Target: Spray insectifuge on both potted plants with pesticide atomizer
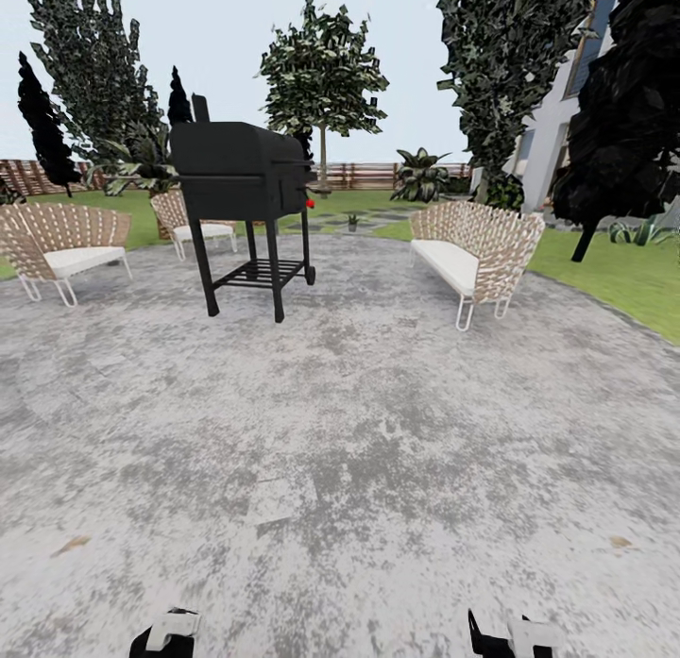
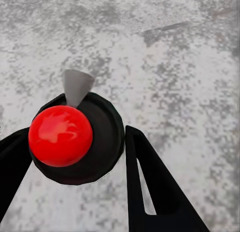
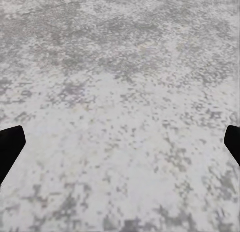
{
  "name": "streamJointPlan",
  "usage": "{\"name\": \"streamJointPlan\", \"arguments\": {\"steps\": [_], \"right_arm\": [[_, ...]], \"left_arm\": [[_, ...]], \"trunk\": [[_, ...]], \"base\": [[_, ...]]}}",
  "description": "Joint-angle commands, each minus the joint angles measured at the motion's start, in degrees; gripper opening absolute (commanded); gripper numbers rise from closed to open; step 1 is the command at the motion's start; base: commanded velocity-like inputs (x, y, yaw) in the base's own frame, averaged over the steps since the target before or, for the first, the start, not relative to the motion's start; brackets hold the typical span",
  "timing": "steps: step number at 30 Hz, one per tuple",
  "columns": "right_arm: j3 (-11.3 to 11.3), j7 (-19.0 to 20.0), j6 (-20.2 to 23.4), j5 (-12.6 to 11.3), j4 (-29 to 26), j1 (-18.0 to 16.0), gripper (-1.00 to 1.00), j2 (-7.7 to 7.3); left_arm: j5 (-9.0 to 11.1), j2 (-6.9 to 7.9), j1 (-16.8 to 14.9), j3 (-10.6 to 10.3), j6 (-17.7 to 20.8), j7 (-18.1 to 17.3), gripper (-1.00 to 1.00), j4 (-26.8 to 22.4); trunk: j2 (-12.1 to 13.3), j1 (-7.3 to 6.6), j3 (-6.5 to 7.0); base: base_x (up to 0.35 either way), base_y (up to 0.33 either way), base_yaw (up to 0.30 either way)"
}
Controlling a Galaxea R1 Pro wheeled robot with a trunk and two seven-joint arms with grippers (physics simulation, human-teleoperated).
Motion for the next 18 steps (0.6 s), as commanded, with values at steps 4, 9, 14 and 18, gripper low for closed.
{"name": "streamJointPlan", "arguments": {"steps": [4, 9, 14, 18], "right_arm": [[-0.2, 0.0, -0.2, 0.3, 0.1, 0.0, 1.00, 0.03], [-0.2, 0.0, -0.2, 0.3, 0.1, 0.0, 1.00, 0.03], [-0.2, 0.0, -0.2, 0.3, 0.1, 0.0, 1.00, 0.02], [-0.2, 0.0, -0.2, 0.3, 0.1, 0.0, 1.00, 0.05]], "left_arm": [[-0.6, -0.10, 0.0, 0.5, -0.2, -0.3, -1.00, 0.0], [-0.6, -0.10, 0.0, 0.5, -0.2, -0.3, -1.00, 0.0], [-0.6, -0.08, 0.0, 0.5, -0.2, -0.3, -1.00, 0.0], [-0.5, -0.05, 0.0, 0.5, -0.3, -0.3, -1.00, 0.0]], "trunk": [[0.0, -0.11, 0.85], [0.1, -0.24, 2.09], [1.3, -0.95, 3.47], [1.7, -1.17, 3.99]], "base": [[0.000, 0.000, 0.000], [0.000, 0.000, 0.000], [0.000, 0.000, 0.000], [0.000, 0.000, 0.000]]}}
